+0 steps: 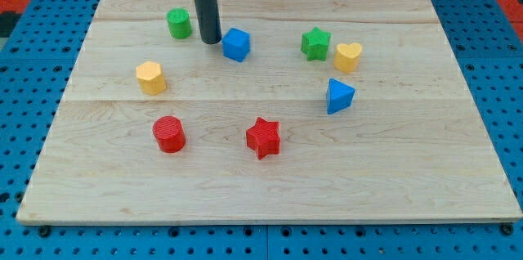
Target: Move the green circle diagonal to the top right of the yellow hexagon
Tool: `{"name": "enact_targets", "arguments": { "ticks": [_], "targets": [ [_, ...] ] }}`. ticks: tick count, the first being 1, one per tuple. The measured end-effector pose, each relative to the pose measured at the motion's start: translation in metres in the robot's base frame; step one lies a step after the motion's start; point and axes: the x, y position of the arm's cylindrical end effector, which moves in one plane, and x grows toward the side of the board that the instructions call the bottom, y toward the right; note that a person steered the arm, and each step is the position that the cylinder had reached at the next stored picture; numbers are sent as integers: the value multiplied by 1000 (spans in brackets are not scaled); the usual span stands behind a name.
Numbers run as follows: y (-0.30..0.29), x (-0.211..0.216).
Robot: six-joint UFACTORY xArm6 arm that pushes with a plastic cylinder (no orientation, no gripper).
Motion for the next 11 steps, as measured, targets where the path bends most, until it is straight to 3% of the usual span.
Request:
{"name": "enact_targets", "arguments": {
  "ticks": [1, 2, 3, 4, 5, 6, 7, 8, 9, 10, 11],
  "targets": [
    [-26, -7],
    [18, -29],
    [103, -17],
    [80, 28],
    [-11, -22],
    [-26, -74],
    [-6, -56],
    [-56, -78],
    [-69, -99],
    [-103, -74],
    [-103, 9]
  ]
}}
